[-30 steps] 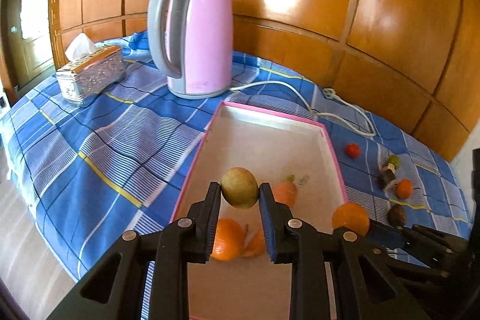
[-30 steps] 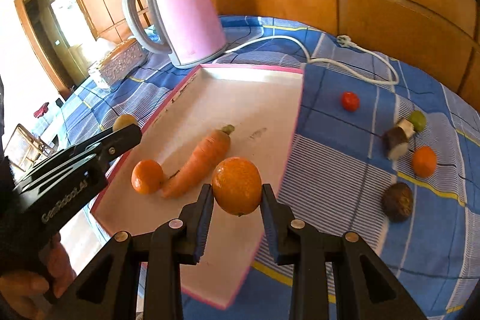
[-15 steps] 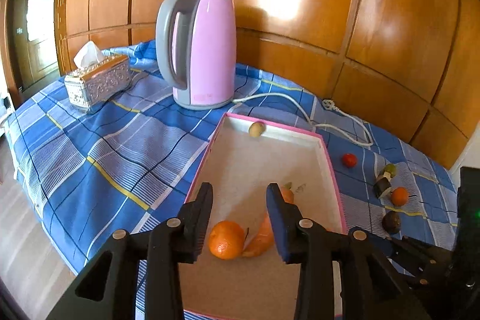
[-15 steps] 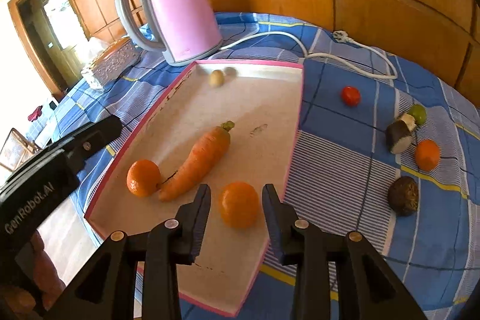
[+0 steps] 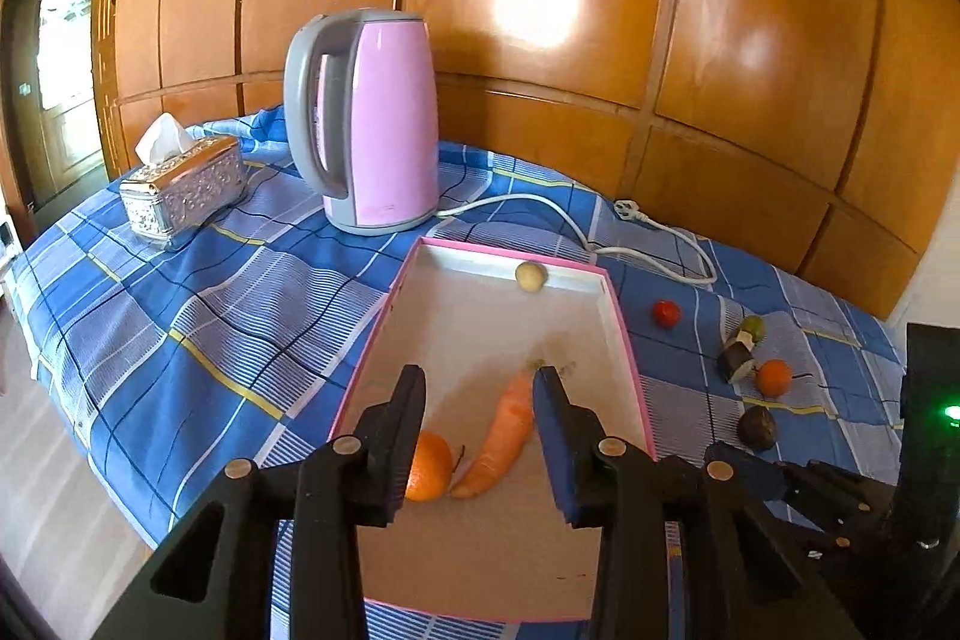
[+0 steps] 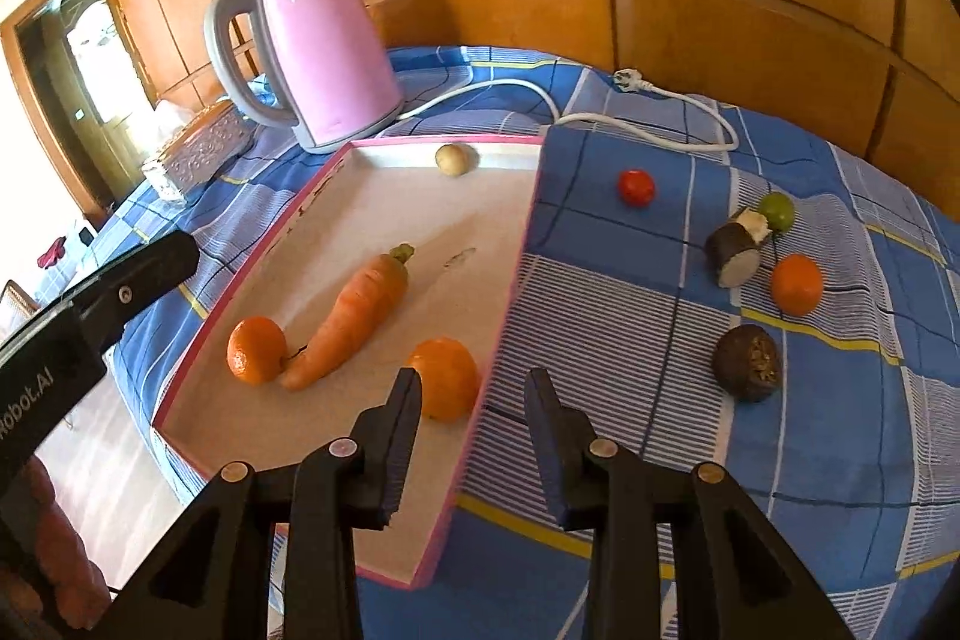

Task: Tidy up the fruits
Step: 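Withdraw both tools from the tray toward the dark round fruit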

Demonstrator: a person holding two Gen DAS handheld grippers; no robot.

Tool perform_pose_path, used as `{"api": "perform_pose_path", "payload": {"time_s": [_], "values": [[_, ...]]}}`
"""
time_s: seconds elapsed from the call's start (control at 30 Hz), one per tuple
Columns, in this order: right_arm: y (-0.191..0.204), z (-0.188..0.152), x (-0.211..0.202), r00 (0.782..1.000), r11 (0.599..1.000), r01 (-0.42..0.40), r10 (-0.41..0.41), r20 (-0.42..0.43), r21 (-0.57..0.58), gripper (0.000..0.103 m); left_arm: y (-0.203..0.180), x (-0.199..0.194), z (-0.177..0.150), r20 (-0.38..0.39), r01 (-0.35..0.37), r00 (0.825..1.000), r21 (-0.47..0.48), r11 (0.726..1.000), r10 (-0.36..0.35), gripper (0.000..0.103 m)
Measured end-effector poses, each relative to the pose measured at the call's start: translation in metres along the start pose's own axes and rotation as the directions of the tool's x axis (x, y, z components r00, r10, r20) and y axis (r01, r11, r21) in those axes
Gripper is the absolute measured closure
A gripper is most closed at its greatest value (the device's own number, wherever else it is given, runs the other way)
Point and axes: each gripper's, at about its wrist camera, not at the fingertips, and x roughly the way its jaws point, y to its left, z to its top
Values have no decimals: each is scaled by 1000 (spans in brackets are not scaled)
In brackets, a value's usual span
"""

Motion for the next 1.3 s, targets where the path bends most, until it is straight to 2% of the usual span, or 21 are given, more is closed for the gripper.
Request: {"api": "perform_pose_path", "payload": {"time_s": [0.9,1.3], "values": [[-60,-18,-15,995,987,98,-99,3,129,67,-51,14,-23,-85,74,994,108,991,-65,61],[-91,-26,-23,988,970,149,-153,4,191,66,-75,18,-33,-121,118,988,151,982,-100,50]]}}
